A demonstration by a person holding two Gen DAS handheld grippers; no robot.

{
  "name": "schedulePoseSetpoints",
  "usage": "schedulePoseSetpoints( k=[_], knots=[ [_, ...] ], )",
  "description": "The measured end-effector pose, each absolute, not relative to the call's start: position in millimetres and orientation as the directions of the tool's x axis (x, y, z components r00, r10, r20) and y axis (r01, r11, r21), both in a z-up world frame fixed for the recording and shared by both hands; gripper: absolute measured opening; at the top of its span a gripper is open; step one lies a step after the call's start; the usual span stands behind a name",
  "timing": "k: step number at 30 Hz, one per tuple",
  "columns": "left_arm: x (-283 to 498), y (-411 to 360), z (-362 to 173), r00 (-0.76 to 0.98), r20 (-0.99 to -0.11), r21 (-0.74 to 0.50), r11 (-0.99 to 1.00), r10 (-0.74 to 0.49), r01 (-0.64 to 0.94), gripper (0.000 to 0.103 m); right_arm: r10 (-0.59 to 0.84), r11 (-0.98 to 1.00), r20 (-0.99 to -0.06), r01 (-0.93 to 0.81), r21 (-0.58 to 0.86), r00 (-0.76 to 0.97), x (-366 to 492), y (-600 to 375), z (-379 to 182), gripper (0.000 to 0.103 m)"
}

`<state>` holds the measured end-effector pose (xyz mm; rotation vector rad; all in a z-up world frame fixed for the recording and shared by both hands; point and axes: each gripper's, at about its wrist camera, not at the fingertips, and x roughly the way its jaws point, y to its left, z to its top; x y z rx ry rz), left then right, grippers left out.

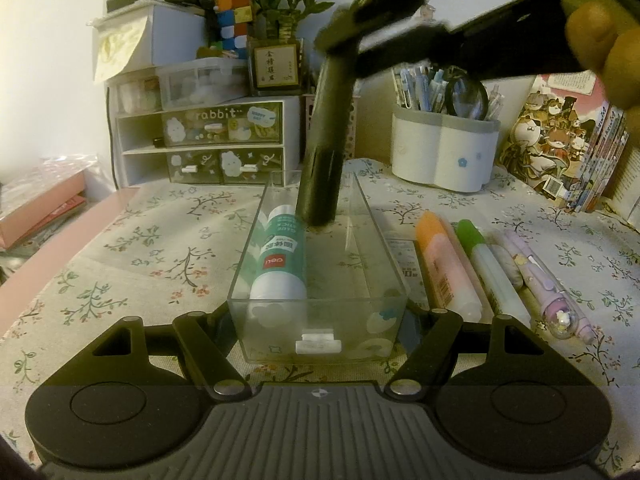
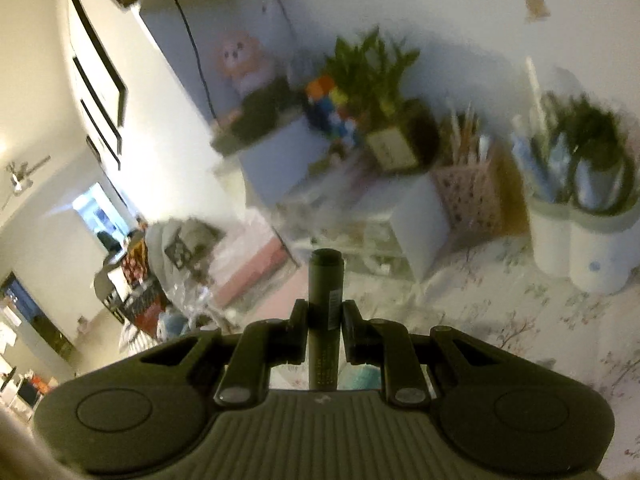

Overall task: Organize stationery
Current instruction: 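Lower the black marker into the clear box beside the glue stick and release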

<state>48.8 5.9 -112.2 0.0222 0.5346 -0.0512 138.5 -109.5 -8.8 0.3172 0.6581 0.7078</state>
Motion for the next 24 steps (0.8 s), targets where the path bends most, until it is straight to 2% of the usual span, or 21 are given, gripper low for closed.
schedulePoseSetpoints(
  k=[8, 24],
  knots=[
    [48.9, 5.8, -112.2, 0.859, -0.510, 0.008, 0.998, -0.043, 0.055, 0.073, 0.624, 0.781, -0.597, -0.392, 0.485, 0.504, 158.9, -95.6, -46.4, 0.008],
    [50.6, 3.4, -112.5, 0.861, -0.506, 0.018, 0.998, -0.043, 0.061, 0.073, 0.528, 0.848, -0.722, -0.333, 0.413, 0.448, 177.6, -79.4, -65.5, 0.008]
  ],
)
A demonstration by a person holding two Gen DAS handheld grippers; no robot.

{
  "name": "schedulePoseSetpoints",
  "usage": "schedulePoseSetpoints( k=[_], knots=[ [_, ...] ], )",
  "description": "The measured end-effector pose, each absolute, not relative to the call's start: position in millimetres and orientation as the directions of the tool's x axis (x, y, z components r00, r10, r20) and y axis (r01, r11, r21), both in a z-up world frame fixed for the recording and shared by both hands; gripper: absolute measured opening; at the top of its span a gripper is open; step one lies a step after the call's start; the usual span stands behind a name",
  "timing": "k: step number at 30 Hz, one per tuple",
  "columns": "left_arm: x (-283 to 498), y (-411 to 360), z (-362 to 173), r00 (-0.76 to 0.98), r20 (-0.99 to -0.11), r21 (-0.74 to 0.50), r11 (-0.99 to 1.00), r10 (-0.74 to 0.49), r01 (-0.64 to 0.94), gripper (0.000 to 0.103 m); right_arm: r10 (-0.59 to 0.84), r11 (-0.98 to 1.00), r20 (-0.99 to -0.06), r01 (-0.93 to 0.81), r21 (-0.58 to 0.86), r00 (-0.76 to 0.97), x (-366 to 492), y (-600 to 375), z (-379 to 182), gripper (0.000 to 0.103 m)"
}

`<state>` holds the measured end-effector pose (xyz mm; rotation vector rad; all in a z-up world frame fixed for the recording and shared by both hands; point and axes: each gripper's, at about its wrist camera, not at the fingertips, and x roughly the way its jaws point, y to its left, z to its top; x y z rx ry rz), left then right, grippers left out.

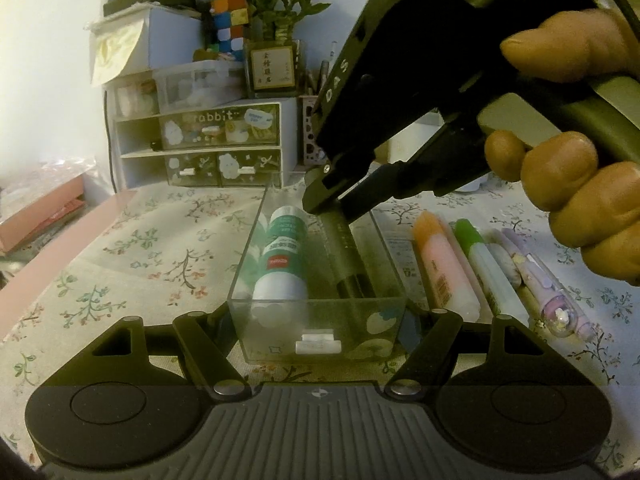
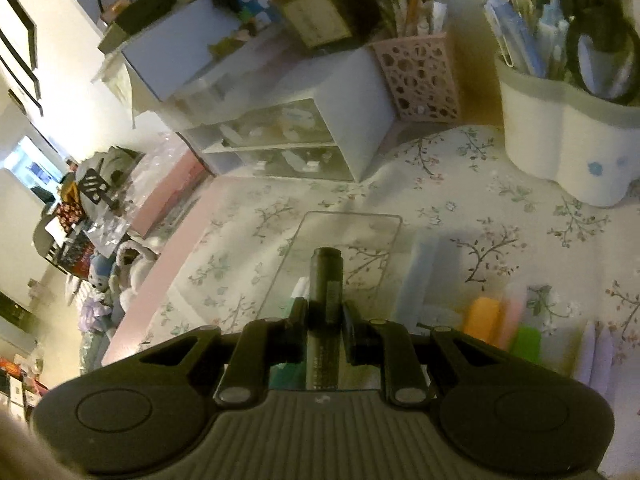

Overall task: Organize stationery
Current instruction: 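Lower the black marker into the clear box beside the glue stick and release, then grasp the white highlighter with the right gripper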

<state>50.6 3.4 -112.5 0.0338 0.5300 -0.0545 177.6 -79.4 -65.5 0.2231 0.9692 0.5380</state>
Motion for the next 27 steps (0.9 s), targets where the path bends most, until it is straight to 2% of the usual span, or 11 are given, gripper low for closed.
schedulePoseSetpoints(
  k=[8, 20, 27],
  knots=[
    [50.4, 3.7, -112.5, 0.861, -0.506, 0.017, 0.998, -0.044, 0.061, 0.073, 0.517, 0.853, -0.736, -0.335, 0.401, 0.438, 177.3, -76.9, -63.4, 0.008],
    [48.9, 3.7, -113.3, 0.861, -0.506, 0.014, 0.998, -0.047, 0.063, 0.073, 0.525, 0.849, -0.651, -0.287, 0.443, 0.548, 163.1, -127.9, -44.3, 0.011],
    [48.6, 3.8, -113.6, 0.861, -0.507, 0.010, 0.998, -0.049, 0.063, 0.073, 0.464, 0.879, -0.692, -0.194, 0.435, 0.553, 171.1, -154.7, -59.4, 0.011]
  ],
)
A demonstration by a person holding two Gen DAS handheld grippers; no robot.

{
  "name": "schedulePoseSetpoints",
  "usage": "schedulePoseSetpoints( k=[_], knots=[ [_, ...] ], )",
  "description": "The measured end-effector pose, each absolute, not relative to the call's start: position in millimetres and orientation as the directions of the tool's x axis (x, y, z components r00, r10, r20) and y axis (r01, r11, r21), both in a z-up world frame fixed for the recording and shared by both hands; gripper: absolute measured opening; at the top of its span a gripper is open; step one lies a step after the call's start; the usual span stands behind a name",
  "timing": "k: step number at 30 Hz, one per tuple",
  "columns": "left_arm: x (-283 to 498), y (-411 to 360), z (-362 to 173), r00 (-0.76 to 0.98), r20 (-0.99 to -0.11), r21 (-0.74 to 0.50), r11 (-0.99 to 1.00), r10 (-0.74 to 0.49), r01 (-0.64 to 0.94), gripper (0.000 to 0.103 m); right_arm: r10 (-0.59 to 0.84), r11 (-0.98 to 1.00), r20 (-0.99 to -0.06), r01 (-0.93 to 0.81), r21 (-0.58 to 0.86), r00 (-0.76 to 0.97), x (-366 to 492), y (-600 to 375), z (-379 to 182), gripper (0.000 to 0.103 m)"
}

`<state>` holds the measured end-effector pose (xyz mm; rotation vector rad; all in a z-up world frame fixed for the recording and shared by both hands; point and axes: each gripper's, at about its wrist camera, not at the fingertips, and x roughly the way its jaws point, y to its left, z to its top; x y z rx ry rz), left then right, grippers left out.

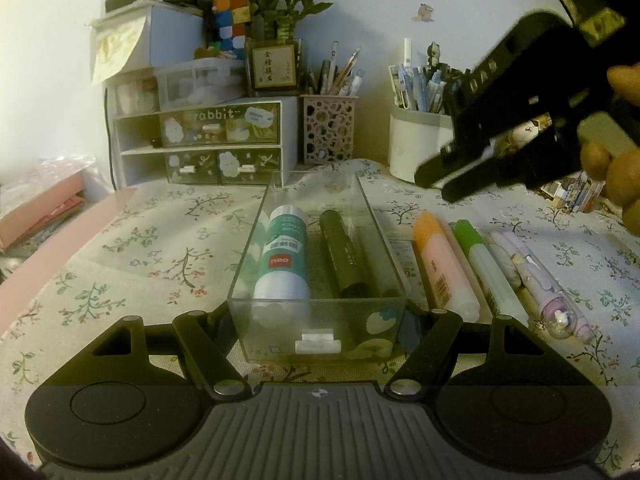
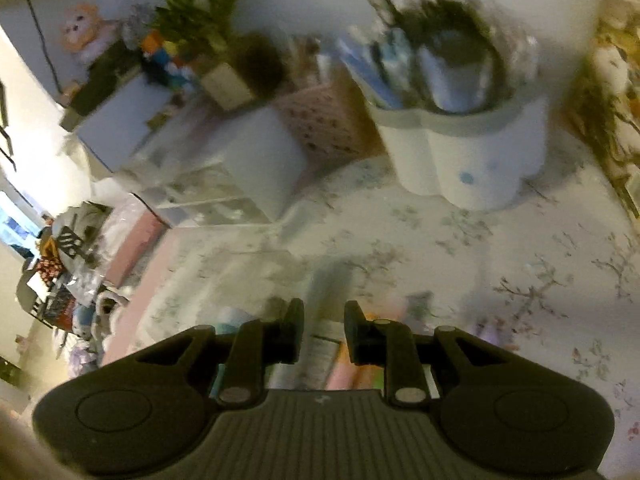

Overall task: Organize stationery
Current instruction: 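Grasp the white highlighter with the right gripper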

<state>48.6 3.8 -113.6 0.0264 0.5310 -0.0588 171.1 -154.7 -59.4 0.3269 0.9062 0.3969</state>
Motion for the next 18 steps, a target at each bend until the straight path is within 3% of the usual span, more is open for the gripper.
schedulePoseSetpoints(
  k=[18],
  knots=[
    [46.4, 4.2, -112.9, 0.862, -0.506, 0.007, 0.999, -0.041, 0.051, 0.074, 0.427, 0.902, -0.769, -0.284, 0.324, 0.477, 203.1, -105.5, -80.4, 0.012]
  ],
)
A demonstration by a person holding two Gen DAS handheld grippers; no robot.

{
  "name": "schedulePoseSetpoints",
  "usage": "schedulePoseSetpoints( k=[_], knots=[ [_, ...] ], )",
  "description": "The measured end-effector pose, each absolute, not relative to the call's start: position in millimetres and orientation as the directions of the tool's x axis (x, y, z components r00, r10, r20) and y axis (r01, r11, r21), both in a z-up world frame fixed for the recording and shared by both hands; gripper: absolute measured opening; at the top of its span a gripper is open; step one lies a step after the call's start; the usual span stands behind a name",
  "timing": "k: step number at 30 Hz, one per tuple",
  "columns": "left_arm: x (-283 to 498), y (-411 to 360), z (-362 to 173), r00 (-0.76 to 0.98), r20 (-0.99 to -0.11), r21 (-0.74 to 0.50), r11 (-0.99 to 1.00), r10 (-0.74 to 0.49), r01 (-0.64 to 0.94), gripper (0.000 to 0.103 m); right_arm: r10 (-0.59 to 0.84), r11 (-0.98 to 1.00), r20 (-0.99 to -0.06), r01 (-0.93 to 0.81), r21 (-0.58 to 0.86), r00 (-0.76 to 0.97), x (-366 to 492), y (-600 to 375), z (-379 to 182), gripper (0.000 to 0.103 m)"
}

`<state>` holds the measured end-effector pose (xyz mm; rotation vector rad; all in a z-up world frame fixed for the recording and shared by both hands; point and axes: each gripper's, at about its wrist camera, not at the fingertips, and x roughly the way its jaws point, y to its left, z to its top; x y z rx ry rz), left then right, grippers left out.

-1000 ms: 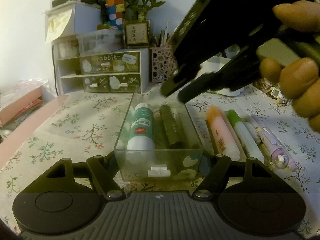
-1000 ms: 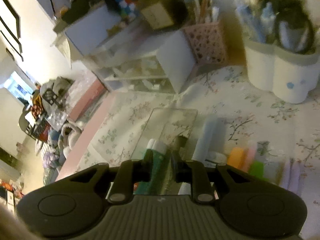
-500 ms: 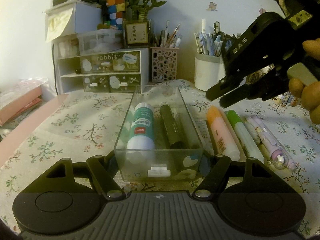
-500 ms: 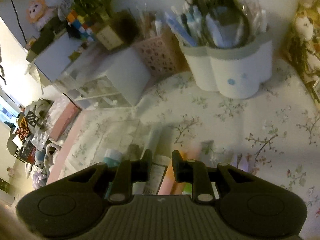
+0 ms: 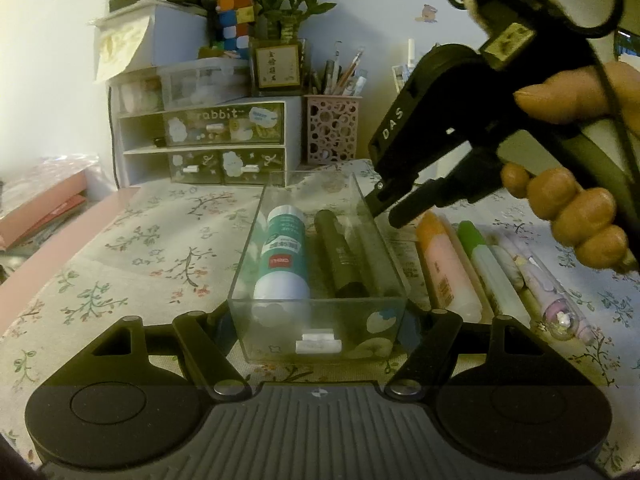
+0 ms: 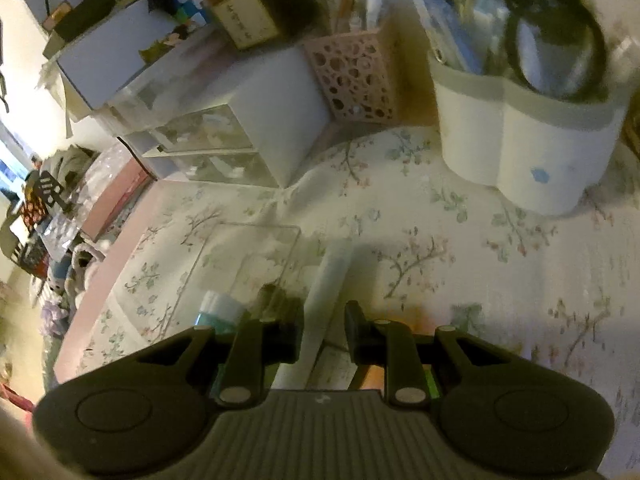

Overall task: Organize stationery
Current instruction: 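Grasp the white highlighter with the right gripper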

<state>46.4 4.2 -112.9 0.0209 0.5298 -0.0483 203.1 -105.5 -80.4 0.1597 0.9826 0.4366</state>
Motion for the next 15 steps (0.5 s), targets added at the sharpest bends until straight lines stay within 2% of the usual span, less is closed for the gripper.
schedulePoseSetpoints(
  k=[8, 15],
  knots=[
    [45.0, 5.5, -112.2, 0.862, -0.506, 0.005, 0.999, -0.030, 0.037, 0.074, 0.482, 0.876, -0.756, -0.246, 0.414, 0.443, 226.6, -111.5, -91.5, 0.012],
    [45.3, 3.9, -111.7, 0.861, -0.508, 0.017, 0.999, -0.015, 0.028, 0.074, 0.391, 0.914, -0.785, -0.303, 0.270, 0.480, 221.8, -87.5, -85.8, 0.012]
  ],
)
